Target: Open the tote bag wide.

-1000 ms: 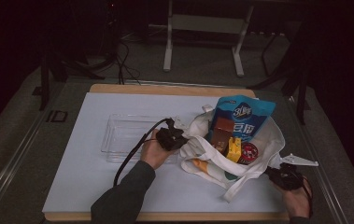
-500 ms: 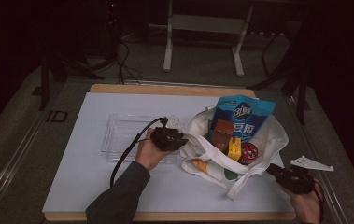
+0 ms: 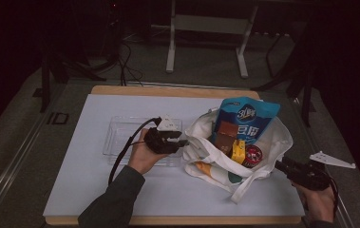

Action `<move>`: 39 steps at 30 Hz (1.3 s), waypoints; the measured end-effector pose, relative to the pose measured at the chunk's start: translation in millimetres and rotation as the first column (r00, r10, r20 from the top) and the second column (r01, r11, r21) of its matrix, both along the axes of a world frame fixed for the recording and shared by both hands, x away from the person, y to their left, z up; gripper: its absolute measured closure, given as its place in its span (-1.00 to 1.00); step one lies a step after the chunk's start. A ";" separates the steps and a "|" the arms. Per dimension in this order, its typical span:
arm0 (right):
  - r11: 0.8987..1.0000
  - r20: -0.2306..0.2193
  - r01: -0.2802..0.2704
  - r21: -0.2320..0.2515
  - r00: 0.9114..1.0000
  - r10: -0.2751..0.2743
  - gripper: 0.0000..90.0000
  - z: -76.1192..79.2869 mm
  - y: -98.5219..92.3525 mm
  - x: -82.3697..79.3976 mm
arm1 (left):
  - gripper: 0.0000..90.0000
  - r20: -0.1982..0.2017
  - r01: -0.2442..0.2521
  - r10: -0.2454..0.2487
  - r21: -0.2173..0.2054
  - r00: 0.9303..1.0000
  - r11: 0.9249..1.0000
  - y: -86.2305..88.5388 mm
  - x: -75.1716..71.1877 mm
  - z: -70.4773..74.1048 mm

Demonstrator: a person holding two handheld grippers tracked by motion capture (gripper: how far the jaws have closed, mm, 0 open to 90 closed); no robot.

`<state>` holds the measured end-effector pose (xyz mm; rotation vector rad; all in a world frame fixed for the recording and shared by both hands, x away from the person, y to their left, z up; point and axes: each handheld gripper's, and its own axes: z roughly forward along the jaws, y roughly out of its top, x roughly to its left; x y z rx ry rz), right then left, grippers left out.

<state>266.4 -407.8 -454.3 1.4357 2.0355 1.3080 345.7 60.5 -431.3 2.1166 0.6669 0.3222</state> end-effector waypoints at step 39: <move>0.997 0.091 -0.026 -0.072 0.995 0.032 0.33 0.7 6.5 31.8 | 0.26 0.010 0.000 0.001 -0.106 1.000 0.994 -10.3 6.3 16.8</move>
